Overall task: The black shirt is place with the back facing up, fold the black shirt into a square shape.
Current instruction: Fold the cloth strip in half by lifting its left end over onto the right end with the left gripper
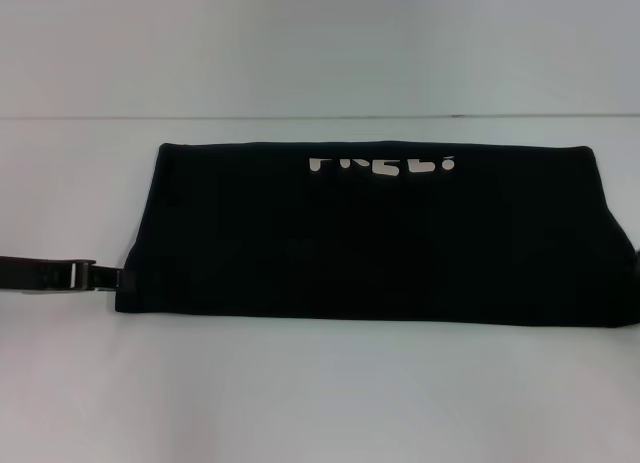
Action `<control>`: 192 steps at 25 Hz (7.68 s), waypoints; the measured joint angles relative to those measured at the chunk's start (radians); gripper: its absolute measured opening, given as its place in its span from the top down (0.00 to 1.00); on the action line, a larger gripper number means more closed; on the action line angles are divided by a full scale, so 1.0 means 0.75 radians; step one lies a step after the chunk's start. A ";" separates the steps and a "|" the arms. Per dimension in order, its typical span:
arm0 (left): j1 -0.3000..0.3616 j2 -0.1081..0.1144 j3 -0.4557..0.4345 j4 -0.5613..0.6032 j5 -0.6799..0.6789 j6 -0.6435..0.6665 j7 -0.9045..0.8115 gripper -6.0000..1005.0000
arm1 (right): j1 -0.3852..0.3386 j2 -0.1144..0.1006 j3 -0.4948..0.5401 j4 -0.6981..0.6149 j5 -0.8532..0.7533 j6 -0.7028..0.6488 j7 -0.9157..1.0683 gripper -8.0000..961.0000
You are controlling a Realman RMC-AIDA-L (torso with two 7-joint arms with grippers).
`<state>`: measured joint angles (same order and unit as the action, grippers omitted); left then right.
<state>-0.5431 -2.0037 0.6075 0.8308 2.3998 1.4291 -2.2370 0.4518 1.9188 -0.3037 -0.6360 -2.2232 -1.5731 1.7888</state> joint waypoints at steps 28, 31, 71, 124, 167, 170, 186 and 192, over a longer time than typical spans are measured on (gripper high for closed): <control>-0.126 0.041 -0.082 -0.293 0.006 0.139 -0.682 0.08 | 0.201 0.040 -0.150 -0.018 0.058 -0.244 -0.255 0.04; -0.120 0.046 -0.123 -0.322 0.005 0.121 -0.744 0.08 | 0.223 0.028 -0.159 -0.035 0.058 -0.240 -0.218 0.04; -0.069 0.038 -0.252 -0.390 0.032 -0.120 -0.975 0.09 | 0.291 0.067 -0.223 -0.101 0.068 -0.203 -0.269 0.05; -0.056 0.050 -0.315 -0.407 0.031 -0.140 -0.960 0.10 | 0.293 0.069 -0.225 -0.103 0.107 -0.213 -0.268 0.05; -0.096 0.052 -0.300 -0.455 0.006 -0.222 -0.838 0.11 | 0.296 0.062 -0.229 -0.103 0.136 -0.235 -0.256 0.05; -0.096 0.052 -0.297 -0.455 0.012 -0.228 -0.826 0.11 | 0.296 0.062 -0.229 -0.103 0.136 -0.235 -0.256 0.05; -0.124 0.052 -0.273 -0.474 0.013 -0.228 -0.741 0.12 | 0.295 0.063 -0.229 -0.103 0.135 -0.243 -0.265 0.05; -0.130 0.056 -0.225 -0.476 0.015 -0.218 -0.722 0.12 | 0.296 0.063 -0.229 -0.103 0.135 -0.243 -0.265 0.05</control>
<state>-0.6405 -1.9620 0.4388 0.4738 2.4112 1.2654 -2.7781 0.6734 1.9661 -0.4755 -0.7133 -2.1220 -1.7555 1.5903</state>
